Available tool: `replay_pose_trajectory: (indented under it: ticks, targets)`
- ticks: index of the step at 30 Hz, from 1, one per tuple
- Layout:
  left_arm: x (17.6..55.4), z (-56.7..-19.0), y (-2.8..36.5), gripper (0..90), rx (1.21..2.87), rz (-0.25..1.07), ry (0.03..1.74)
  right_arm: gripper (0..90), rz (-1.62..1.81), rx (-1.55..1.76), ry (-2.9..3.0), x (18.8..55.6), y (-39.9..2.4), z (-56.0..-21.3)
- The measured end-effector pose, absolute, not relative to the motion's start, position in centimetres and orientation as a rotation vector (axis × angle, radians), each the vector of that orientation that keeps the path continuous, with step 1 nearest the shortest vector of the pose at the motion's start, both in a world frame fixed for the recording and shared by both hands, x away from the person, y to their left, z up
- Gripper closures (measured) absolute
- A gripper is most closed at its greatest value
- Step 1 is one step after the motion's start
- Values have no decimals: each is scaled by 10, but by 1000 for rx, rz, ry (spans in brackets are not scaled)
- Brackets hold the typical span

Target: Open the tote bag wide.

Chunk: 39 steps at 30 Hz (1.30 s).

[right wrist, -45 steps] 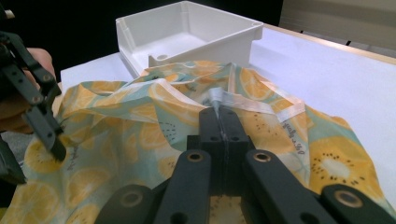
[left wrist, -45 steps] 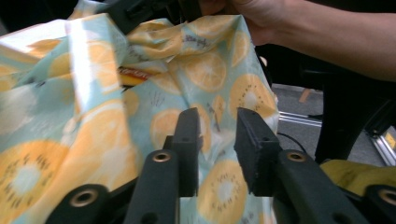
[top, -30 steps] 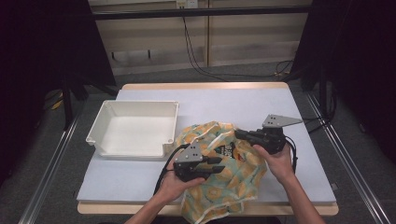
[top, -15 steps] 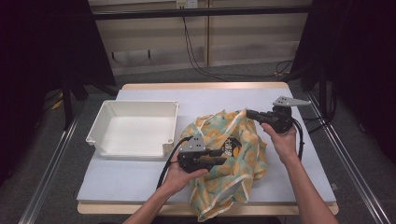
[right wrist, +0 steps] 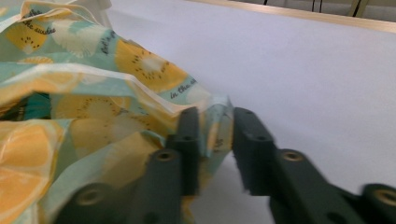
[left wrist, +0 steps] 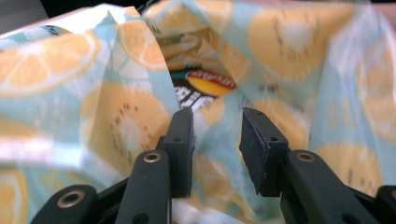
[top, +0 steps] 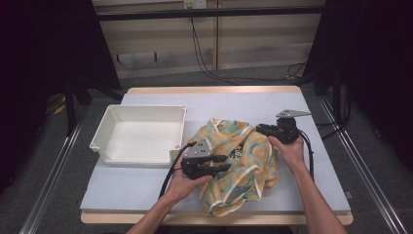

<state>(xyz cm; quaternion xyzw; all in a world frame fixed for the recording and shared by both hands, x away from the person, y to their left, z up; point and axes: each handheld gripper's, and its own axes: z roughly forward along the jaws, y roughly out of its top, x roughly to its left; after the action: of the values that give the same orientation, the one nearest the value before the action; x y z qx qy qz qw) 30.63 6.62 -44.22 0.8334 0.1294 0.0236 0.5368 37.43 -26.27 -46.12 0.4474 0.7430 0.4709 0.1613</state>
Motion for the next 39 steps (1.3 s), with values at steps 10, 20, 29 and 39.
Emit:
replay_pose_trajectory:
  ticks: [10,20,29,39]
  targets:
    - [298,-431,47,619,2009,50,212,434,1397,1195,2080,339,-273,-411]
    - [307,-446,37,426,2072,40,214,375,1485,1055,2198,291,-240,-388]
    - [303,-449,36,620,2117,167,176,221,1377,1085,2307,293,-208,-420]
    - [307,-448,43,900,2102,125,221,512,1216,1129,2322,294,-214,-443]
